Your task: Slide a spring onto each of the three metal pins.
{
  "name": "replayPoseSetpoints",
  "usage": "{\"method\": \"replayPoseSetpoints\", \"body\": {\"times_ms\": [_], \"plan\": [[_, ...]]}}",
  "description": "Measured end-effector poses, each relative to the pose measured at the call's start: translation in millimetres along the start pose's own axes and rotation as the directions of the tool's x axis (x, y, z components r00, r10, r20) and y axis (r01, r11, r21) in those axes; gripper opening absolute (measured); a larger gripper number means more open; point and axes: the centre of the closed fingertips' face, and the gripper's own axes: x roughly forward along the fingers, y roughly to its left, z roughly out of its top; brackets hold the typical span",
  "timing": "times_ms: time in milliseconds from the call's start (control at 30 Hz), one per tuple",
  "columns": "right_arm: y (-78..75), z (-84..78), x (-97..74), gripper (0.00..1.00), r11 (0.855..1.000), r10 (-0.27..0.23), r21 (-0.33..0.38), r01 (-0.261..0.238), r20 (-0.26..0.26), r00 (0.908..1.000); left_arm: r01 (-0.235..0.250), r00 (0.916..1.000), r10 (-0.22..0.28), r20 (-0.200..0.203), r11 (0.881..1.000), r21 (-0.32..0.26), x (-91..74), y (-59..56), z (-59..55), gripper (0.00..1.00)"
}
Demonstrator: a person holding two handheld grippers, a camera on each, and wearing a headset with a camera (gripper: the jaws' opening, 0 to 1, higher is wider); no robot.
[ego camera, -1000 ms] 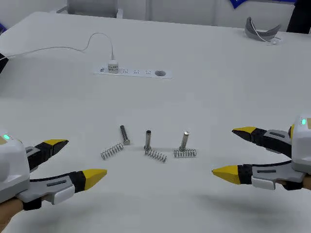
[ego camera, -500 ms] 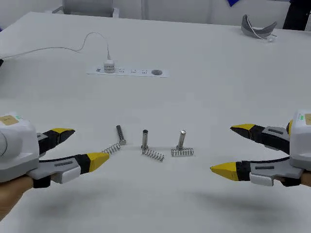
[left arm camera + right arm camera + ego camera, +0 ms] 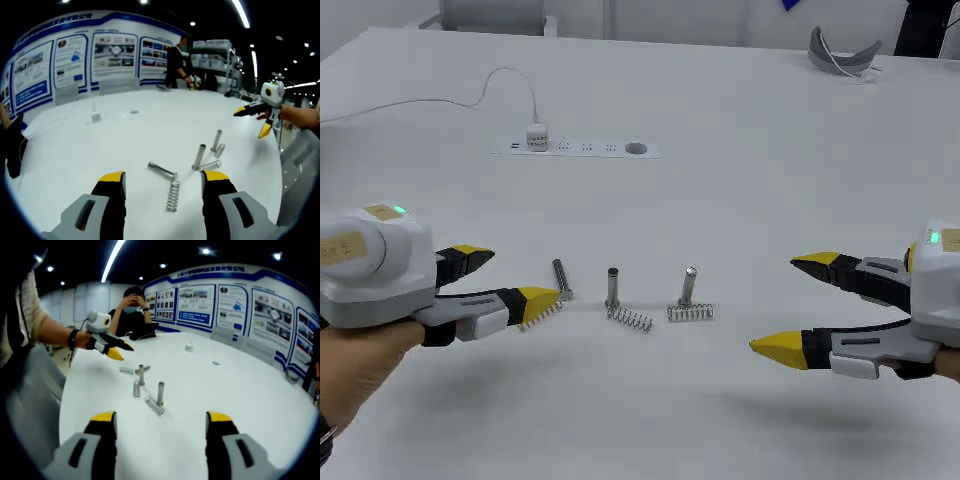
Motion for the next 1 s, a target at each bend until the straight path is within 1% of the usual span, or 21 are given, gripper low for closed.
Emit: {"method": "replayPoseSetpoints", "body": {"times_ms": [133,300,433,533,700,867,1000], "plan": [[-0.4,-0.1,0.1,0.74,1.0,0.0,0.002,0.0,-0.001,1.0,-0.003,0.9998,0.003,-0.02,1.0,-0.007,8.9,1.1,0.6,0.61],[-1.7,-1.1,-0.6,0.74,1.0,-0.004,0.006,0.004,-0.004,1.0,-0.027,0.9991,0.026,-0.034,0.999,-0.02,18.0,6.5,3.8,0.58],[-2.1,-1.1,-0.8,0.74,1.0,-0.005,0.008,0.005,-0.003,1.0,-0.055,0.9965,0.053,-0.065,0.998,-0.03,25.5,13.2,2.7,0.54],[-1.7,-2.1,-0.8,0.74,1.0,-0.004,0.012,0.004,-0.007,1.0,-0.066,0.9956,0.064,-0.069,0.997,-0.041,30.8,16.3,5.1,0.51],[-1.8,-2.9,-1.1,0.74,1.0,-0.005,0.011,0.005,-0.012,0.9999,-0.072,0.9936,0.068,-0.09,0.997,-0.039,39.0,16.3,5.0,0.5],[-0.9,-3.1,-1.1,0.74,1.0,-0.003,0.011,0.003,-0.014,0.9999,-0.088,0.9905,0.083,-0.11,0.995,-0.046,45.8,18.2,4.6,0.45],[-0.3,-3.5,-0.9,0.74,1.0,0.0,0.011,0.001,-0.016,0.9999,-0.107,0.985,0.098,-0.142,0.993,-0.056,49.1,20.4,0.4,0.39]]}}
